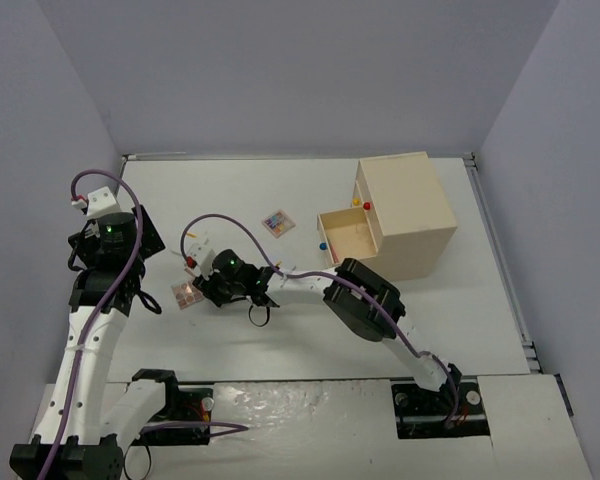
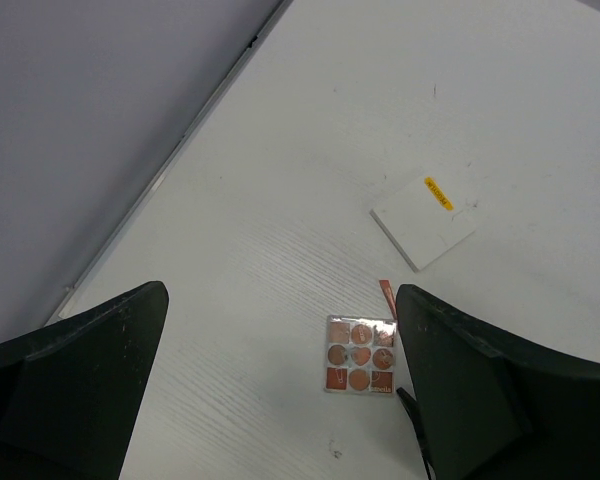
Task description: Organize the makeup
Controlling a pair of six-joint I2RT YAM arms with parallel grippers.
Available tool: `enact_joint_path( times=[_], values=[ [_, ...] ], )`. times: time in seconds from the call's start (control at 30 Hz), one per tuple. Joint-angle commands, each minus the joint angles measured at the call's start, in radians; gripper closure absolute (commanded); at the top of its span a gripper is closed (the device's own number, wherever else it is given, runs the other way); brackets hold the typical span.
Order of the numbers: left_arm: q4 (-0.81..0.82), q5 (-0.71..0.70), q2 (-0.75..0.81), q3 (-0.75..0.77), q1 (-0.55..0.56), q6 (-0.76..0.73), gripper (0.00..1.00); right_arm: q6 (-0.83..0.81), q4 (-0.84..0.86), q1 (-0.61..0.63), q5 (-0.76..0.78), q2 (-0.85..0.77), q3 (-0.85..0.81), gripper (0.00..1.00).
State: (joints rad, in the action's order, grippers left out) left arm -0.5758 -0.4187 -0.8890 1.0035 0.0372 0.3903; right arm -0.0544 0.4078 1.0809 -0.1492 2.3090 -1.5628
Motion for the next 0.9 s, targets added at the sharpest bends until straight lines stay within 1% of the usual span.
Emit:
enact_joint_path(
  times=[0.0, 0.13, 0.2, 0.27, 0.33, 0.5, 0.6, 0.73, 0.87],
  values=[
    [0.051, -0.019, 0.001, 0.029, -0.006, 0.013, 0.03, -0.01, 0.016, 0.007, 0.05, 0.037, -0.047, 0.64],
    [0.053, -0.017, 0.001, 0.028, -0.009, 0.015, 0.03, -0.022, -0.002, 0.011, 0.094, 0.059, -0.063, 0.71],
    [0.053, -0.014, -0.002, 0.027, -0.014, 0.016, 0.03, -0.025, -0.021, 0.011, 0.122, 0.062, -0.065, 0.79],
    [0.054, -0.013, 0.001, 0.026, -0.014, 0.016, 0.03, -0.025, -0.032, 0.01, 0.135, 0.059, -0.057, 0.91],
    [0.053, -0.012, -0.001, 0.026, -0.016, 0.016, 0.03, -0.02, -0.037, 0.008, 0.146, 0.041, -0.031, 0.99],
    [0.054, -0.006, 0.002, 0.024, -0.016, 0.016, 0.03, 0.007, -0.034, -0.007, 0.14, -0.061, 0.09, 1.0],
    [0.054, -0.003, 0.001, 0.024, -0.017, 0.017, 0.03, 0.008, -0.064, -0.012, 0.146, -0.135, 0.149, 1.0],
    [0.056, 0.007, 0.0, 0.023, -0.02, 0.019, 0.03, 0.022, -0.07, -0.013, 0.156, -0.275, 0.236, 1.0],
    [0.06, 0.018, -0.002, 0.021, -0.021, 0.019, 0.03, 0.037, -0.08, -0.01, 0.217, -0.435, 0.295, 1.0]
  ],
)
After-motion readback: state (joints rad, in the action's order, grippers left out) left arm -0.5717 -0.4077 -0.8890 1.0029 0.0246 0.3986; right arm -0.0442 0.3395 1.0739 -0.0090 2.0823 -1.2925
